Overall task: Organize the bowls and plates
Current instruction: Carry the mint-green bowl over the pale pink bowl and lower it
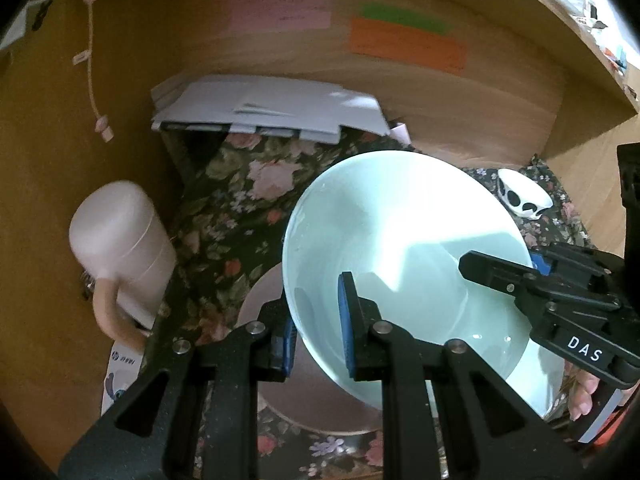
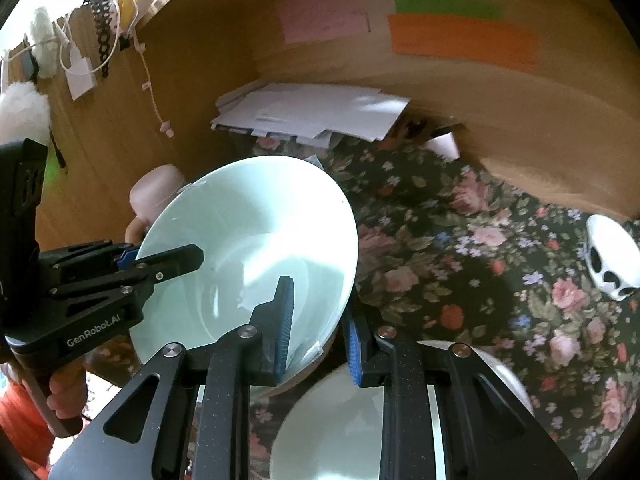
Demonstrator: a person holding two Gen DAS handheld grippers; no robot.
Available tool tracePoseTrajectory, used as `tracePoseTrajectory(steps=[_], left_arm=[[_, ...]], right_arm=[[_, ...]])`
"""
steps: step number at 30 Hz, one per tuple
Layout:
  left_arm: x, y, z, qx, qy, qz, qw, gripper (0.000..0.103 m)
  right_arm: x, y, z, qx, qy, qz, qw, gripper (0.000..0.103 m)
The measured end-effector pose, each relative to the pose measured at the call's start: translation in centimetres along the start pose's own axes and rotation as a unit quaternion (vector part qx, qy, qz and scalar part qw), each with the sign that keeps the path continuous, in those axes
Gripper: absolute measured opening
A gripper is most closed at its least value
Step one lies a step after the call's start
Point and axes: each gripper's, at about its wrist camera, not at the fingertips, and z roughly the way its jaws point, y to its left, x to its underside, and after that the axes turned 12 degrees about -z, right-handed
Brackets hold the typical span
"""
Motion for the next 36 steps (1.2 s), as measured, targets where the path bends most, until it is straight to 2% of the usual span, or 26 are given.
tracePoseTrajectory(steps=[18,23,26,31,36], left_arm=[[2.2,3.3,2.7,-0.017,0.044,-0.020,0.9987,0.018],[2.8,4.0,3.7,-0.018,0.058,-0.024,0.9978,0.018],[2.8,4.4,4.3,-0.004,0.074,-0.036,0.9966,0.018],[2.6,3.7,4.6,-0.021,0.066,-0.020,0.9974,0.018],[2.8,3.1,4.7,-0.034,0.058,-0.002,0.9978,0.018]], right_arm=[[0.6,1.1,3.9,-0.028,0.054,-0.005,0.998,0.021],[0.9,1.4,4.5,-0.020,0.071,-0.019,0.997,0.022],[0.9,1.2,4.5,-0.013,0.069,-0.022,0.997,0.024],[0.8,1.3,4.2,-0.002,0.062,-0.032,0.998,0.024],[0.9,0.9,4.0,-0.011,0.061,-0.025,0.998,0.024]])
